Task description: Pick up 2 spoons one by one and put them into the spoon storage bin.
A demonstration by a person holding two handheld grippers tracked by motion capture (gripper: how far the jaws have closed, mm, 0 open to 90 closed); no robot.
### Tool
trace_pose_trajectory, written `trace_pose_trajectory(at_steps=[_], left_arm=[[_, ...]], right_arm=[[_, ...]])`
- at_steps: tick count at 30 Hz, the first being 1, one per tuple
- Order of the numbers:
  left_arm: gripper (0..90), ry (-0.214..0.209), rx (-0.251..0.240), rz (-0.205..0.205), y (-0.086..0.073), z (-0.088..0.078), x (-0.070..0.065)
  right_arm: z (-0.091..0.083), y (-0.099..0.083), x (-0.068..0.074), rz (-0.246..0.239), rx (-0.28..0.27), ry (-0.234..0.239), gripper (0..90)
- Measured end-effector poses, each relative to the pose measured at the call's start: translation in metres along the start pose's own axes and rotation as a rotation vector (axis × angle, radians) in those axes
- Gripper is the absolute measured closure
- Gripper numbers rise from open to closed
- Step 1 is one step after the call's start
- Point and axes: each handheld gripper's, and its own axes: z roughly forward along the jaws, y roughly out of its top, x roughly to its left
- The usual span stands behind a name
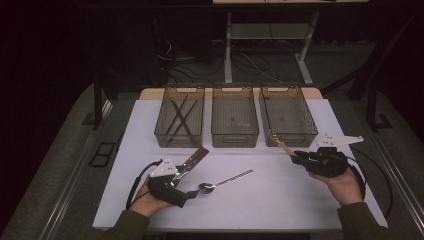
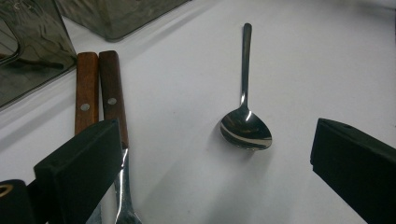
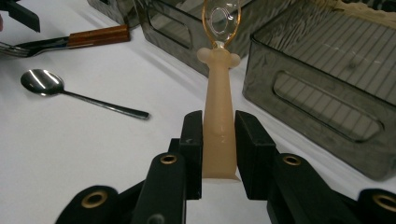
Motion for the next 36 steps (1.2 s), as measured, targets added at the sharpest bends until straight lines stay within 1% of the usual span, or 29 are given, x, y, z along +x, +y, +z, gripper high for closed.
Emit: trace_pose_trajectory(at_steps=[11, 12, 16, 19, 22, 24, 26, 28, 33, 36], left_arm=[[1.6, 0.0, 0.0, 0.001, 0.0, 0.0, 0.0], [1.6, 0.0, -0.001, 0.0, 0.0, 0.0, 0.0], [1.6, -0.001, -0.003, -0.002, 0.0, 0.0, 0.0], [1.6, -0.001, -0.01, -0.004, 0.0, 0.001, 0.0], [1.6, -0.002, -0.008, 0.0, 0.0, 0.001, 0.0], [1.6, -0.001, -0.01, -0.006, 0.0, 0.0, -0.001], [1.6, -0.002, -0.01, -0.004, 0.0, 0.0, 0.0], [1.6, -0.002, -0.011, -0.004, 0.0, 0.0, 0.0], [1.6, -0.005, -0.011, -0.003, 0.0, 0.0, 0.0], [1.6, -0.006, -0.012, -0.003, 0.0, 0.0, 0.0]], right_arm=[[0.015, 0.021, 0.002, -0.009, 0.006, 0.023, 73.4], [0.016, 0.023, 0.002, -0.016, 0.005, 0.019, 73.3], [0.021, 0.031, 0.002, -0.017, -0.002, 0.026, 73.4], [0.024, 0.038, 0.002, -0.023, 0.002, 0.025, 73.3], [0.028, 0.044, 0.002, -0.026, -0.002, 0.027, 73.3], [0.032, 0.049, 0.002, -0.024, -0.003, 0.023, 73.3], [0.038, 0.053, 0.001, -0.036, 0.002, 0.015, 73.3], [0.044, 0.058, 0.001, -0.027, 0.005, 0.017, 73.3], [0.057, 0.074, -0.001, -0.031, 0.014, 0.01, 73.3], [0.063, 0.084, -0.001, -0.027, 0.023, 0.014, 73.2]])
